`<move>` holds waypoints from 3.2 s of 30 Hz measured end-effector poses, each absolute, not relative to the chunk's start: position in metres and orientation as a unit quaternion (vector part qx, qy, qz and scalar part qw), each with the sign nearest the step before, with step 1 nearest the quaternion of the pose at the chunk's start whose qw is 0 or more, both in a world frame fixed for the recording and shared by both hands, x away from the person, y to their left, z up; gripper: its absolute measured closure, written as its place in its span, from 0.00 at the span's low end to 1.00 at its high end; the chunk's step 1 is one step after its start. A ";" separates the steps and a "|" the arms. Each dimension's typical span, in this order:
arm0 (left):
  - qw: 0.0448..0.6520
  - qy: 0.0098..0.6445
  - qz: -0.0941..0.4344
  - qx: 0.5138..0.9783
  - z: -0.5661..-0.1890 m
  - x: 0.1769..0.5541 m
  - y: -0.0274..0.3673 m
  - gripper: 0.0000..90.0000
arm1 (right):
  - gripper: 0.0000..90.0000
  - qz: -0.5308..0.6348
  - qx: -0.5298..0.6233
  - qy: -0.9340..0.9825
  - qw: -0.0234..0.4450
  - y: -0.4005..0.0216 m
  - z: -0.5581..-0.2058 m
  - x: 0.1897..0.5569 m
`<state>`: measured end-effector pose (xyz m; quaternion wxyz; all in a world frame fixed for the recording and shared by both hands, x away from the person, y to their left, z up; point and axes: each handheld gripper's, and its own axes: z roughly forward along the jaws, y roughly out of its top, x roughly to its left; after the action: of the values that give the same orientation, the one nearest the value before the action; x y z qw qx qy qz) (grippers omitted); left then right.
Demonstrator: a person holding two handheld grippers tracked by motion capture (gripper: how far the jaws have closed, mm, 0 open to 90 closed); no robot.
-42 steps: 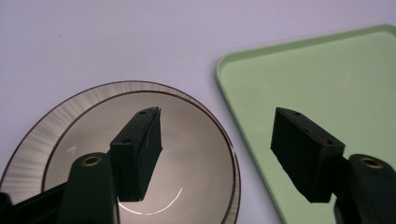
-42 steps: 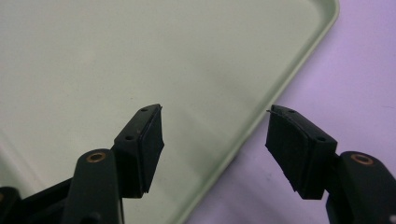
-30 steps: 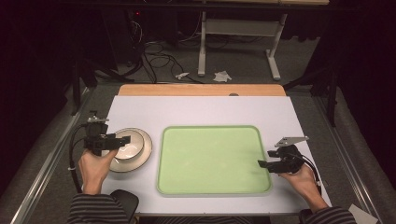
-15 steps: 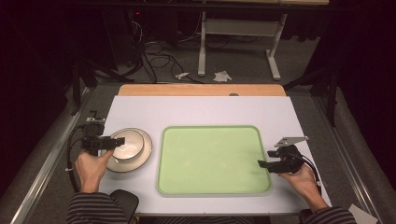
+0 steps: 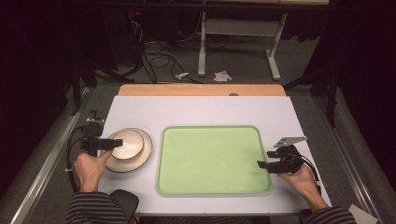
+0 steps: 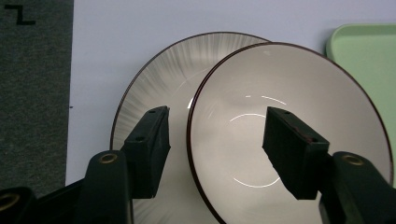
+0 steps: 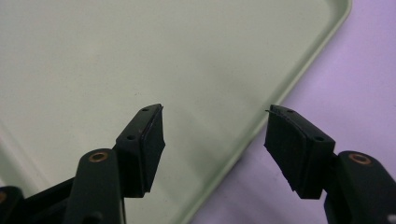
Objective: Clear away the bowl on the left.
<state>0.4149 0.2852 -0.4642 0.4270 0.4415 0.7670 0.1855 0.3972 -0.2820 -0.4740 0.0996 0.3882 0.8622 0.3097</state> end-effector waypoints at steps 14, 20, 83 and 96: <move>0.406 0.777 0.172 0.448 -0.476 0.420 0.284 0.62 | 0.43 0.309 0.389 0.863 0.094 -0.282 -0.475 0.398; 0.404 0.781 0.169 0.444 -0.476 0.421 0.283 0.67 | 0.43 0.311 0.387 0.863 0.096 -0.282 -0.474 0.398; 0.454 0.760 0.130 0.446 -0.452 0.418 0.273 0.92 | 0.45 0.299 0.379 0.868 0.114 -0.283 -0.475 0.397; 0.470 0.736 0.112 0.474 -0.438 0.424 0.240 0.92 | 0.45 0.295 0.379 0.869 0.118 -0.282 -0.476 0.398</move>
<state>0.4239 0.2403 -0.4379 0.4697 0.4744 0.7360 0.1123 0.3978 -0.2821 -0.4758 0.1182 0.3793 0.8691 0.2947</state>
